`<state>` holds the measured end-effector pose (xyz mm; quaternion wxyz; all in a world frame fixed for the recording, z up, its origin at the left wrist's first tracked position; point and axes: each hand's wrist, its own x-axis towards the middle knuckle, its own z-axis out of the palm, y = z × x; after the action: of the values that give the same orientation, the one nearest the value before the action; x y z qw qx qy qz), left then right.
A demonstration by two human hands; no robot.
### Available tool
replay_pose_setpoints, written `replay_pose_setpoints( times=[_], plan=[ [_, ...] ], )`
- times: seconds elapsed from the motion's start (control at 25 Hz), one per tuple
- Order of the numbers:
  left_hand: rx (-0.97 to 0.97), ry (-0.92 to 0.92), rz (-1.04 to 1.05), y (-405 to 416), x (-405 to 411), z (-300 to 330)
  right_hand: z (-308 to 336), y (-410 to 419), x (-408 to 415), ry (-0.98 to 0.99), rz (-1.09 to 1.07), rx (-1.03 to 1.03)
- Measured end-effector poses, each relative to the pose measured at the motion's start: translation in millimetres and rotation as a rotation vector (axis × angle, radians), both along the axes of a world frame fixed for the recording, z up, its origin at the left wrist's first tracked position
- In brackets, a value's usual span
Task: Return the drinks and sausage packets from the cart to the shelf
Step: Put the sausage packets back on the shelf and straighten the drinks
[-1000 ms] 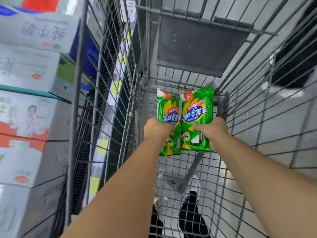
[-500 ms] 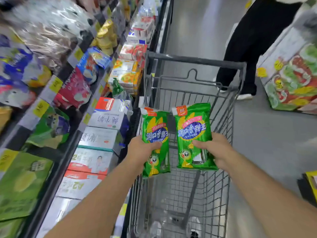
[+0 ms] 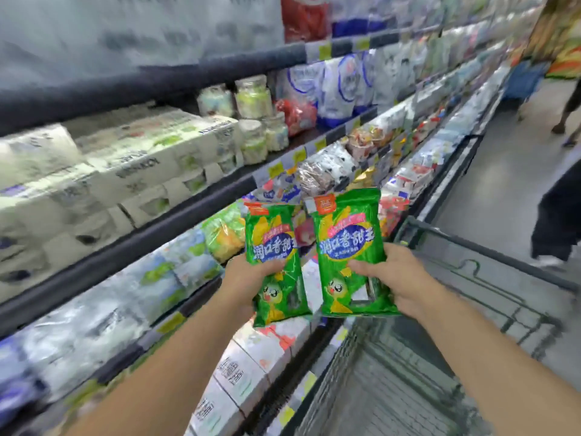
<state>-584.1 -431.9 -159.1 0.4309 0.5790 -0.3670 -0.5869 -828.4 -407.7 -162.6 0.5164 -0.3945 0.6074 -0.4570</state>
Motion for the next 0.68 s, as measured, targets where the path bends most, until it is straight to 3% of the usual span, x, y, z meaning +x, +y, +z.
replay_pose_setpoints(
  times=[0.32,0.68],
  plan=[
    [-0.054,-0.137,0.542,178,161,61,63,49,190,-0.106,0.540,-0.167],
    [-0.187,-0.165,1.015,421,337,114,107,211,434,-0.148,1.026,-0.225]
  ],
)
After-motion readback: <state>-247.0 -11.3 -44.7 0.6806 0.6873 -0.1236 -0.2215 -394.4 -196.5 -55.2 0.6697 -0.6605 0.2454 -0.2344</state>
